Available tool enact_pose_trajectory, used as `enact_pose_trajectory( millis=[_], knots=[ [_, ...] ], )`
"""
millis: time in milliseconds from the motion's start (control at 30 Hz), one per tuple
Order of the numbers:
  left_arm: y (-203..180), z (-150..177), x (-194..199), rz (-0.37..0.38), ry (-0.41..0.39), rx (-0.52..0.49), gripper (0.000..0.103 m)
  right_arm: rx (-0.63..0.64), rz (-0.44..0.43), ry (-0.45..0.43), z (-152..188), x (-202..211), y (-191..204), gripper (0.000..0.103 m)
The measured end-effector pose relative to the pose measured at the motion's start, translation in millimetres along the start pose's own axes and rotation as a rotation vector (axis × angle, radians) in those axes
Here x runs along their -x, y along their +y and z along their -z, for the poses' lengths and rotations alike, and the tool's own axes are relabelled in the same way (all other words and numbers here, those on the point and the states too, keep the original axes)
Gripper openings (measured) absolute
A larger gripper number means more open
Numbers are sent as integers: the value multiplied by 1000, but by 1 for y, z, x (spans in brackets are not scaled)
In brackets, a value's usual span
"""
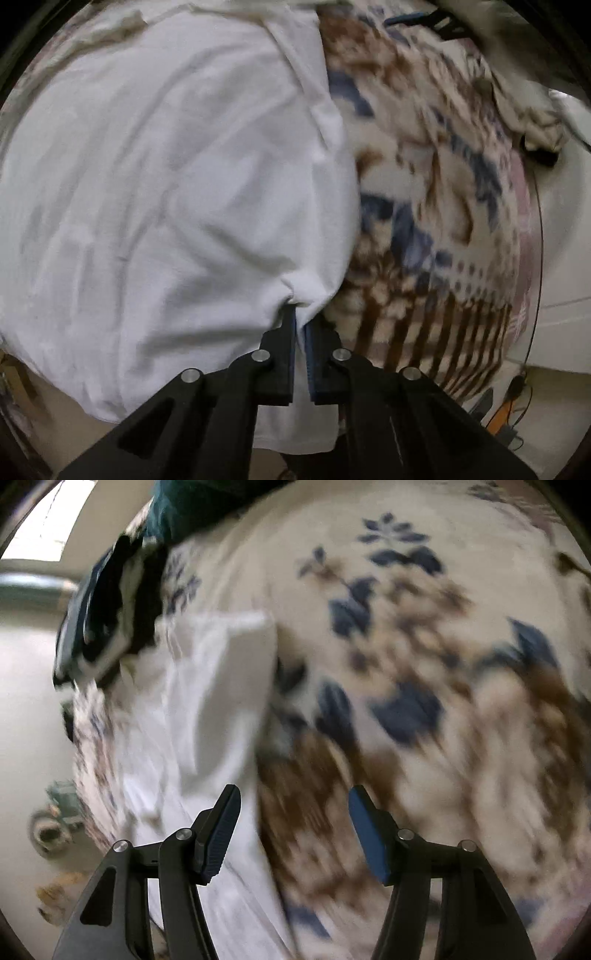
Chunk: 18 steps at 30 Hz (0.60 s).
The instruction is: Fold small clothes
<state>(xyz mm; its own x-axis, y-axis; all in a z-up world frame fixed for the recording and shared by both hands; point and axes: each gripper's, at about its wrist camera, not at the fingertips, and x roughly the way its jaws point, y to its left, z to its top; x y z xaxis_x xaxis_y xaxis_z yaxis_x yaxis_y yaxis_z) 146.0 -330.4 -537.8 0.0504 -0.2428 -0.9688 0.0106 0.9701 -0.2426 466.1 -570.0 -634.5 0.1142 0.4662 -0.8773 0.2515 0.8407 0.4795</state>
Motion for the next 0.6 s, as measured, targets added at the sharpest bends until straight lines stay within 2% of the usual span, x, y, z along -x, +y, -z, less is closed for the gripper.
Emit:
enact_pose_trajectory(
  millis=[133, 200, 233, 267, 300, 467, 600],
  knots=[
    [8, -2, 22, 12, -53, 7, 2, -25, -70, 19, -42, -32, 8, 61],
    [14, 0, 29, 28, -71, 28, 2, -46, -85, 51, -55, -47, 10, 33],
    [16, 1, 32, 33, -79, 34, 2, -44, -89, 52, -55, -50, 14, 26],
    [18, 3, 36, 39, -87, 42, 2, -34, -87, 53, -56, -51, 19, 11],
    [20, 5, 40, 44, -96, 53, 2, -13, -69, 41, -56, -48, 26, 6],
    [36, 12, 70, 77, -156, 124, 2, 58, -86, 0, -52, -18, 58, 3],
    [75, 17, 99, 92, -202, 205, 2, 143, -60, -34, -48, 11, 101, 2]
  ],
)
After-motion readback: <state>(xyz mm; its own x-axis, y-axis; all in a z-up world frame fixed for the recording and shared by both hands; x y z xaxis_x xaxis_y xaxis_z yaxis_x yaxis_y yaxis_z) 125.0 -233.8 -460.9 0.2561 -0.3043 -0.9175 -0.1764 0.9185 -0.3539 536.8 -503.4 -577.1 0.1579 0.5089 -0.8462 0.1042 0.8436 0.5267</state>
